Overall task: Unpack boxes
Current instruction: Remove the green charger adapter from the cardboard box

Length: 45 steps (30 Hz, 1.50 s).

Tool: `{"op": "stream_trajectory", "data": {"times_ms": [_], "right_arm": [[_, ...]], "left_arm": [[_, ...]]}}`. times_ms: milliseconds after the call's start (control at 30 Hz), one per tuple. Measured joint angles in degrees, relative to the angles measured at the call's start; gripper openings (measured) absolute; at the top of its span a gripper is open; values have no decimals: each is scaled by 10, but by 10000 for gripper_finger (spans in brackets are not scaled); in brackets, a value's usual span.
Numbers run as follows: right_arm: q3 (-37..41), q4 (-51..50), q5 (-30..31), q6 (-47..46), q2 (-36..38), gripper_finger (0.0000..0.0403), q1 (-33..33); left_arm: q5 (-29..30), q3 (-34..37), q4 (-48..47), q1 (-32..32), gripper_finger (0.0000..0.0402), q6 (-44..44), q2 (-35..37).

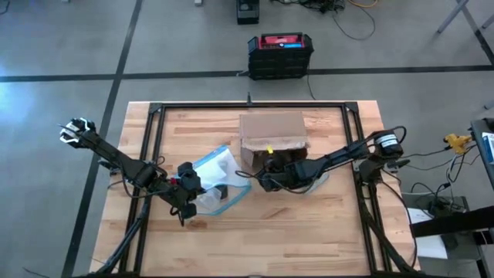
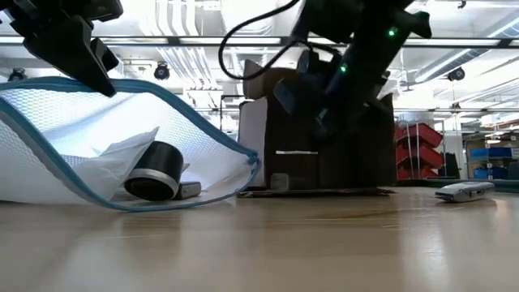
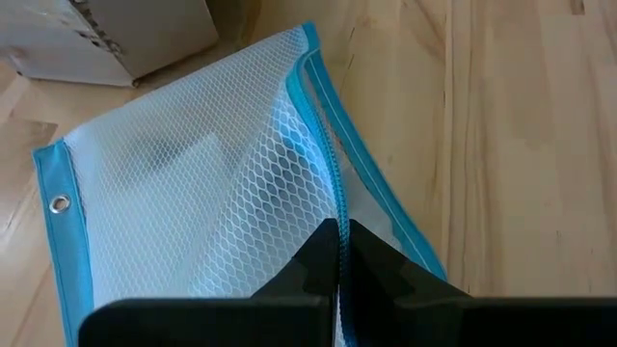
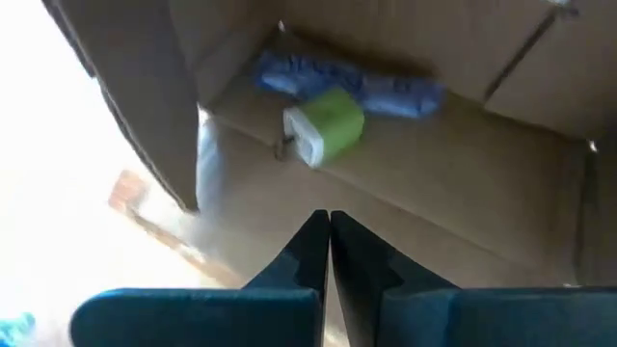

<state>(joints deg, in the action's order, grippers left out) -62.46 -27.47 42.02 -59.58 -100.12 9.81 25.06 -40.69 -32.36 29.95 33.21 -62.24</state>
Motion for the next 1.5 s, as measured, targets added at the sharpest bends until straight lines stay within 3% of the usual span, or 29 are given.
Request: {"op": "stream_trajectory", "data": {"times_ms": [367,600,800,900,1067,1100,1233,1500], "right_arm": [[0,159,-4,203,-72,0,-31],[7,163,12,212,-115,22,-25],[38,186,152,129,-122,66,7],[65,221,150,134,-121,63,9],[128,373,108,190,-123,23,0],[159,481,75,219,-123,12,-4],[213,705,43,353,-122,9,-6],[237,745,49,402,-118,2,-29]], "left_arm": [[0,0,4,0,0,0,-1],[0,0,2,0,0,-7,-1],[0,0,1,0,0,-10,-1],[0,0,1,0,0,-13,-1],[15,0,1,0,0,-17,-2],[15,0,2,0,0,-17,-2],[16,0,2,0,0,-16,-2],[16,0,3,0,0,-14,-3]]}}
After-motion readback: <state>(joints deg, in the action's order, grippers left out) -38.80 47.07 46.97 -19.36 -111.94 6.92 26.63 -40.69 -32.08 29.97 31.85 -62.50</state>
